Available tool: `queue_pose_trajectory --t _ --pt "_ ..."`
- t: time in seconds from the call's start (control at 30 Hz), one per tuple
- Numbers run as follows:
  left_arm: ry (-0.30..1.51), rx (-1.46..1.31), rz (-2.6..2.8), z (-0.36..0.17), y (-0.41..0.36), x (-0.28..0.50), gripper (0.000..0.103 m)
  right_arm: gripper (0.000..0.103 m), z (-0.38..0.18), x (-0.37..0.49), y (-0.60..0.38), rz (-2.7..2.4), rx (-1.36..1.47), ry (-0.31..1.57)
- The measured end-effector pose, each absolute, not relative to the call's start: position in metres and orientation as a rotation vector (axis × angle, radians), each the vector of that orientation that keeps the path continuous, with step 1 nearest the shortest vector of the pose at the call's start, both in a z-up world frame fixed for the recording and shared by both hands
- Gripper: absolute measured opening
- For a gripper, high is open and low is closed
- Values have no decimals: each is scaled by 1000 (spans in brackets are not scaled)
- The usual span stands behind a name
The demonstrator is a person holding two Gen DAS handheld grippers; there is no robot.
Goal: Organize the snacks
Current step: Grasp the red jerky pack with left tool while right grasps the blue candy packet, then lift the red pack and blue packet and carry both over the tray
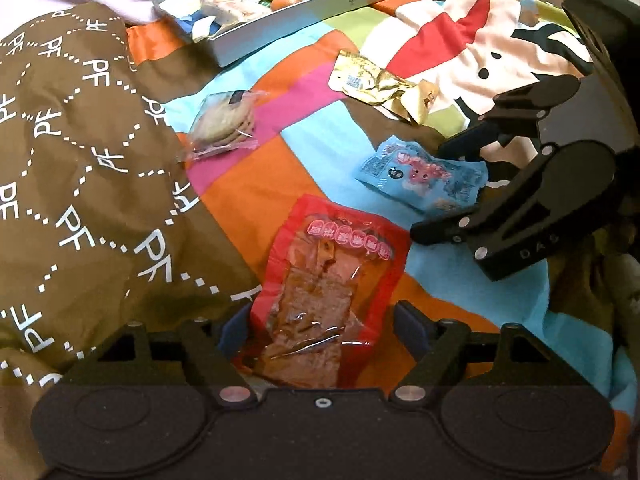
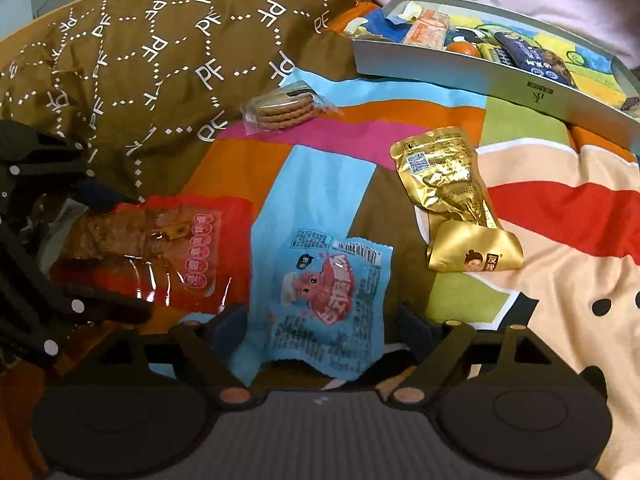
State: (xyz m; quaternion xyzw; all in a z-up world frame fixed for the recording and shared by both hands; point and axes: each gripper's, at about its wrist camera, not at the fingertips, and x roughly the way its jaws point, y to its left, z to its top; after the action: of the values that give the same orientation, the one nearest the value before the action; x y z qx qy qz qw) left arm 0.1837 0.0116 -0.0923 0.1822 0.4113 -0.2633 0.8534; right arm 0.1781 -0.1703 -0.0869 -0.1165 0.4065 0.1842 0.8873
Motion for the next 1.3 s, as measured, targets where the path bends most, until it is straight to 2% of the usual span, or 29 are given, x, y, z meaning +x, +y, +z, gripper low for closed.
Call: queue_pose_trajectory --t 0.1,0.27,0.53,0.97,1.3 --pt "858 391 -542 -93 11 181 70 84 -87 178 -171 384 -235 848" --pt "863 355 -507 -92 10 182 58 64 -87 173 -168 374 -218 825" --pt "882 255 -414 -89 8 187 48 61 -85 170 -171 352 -220 818" --pt "870 247 -366 -79 1 176 46 61 -74 151 -193 302 -207 824" --pt "834 217 -327 -66 5 165 46 61 -65 122 -187 310 -386 730"
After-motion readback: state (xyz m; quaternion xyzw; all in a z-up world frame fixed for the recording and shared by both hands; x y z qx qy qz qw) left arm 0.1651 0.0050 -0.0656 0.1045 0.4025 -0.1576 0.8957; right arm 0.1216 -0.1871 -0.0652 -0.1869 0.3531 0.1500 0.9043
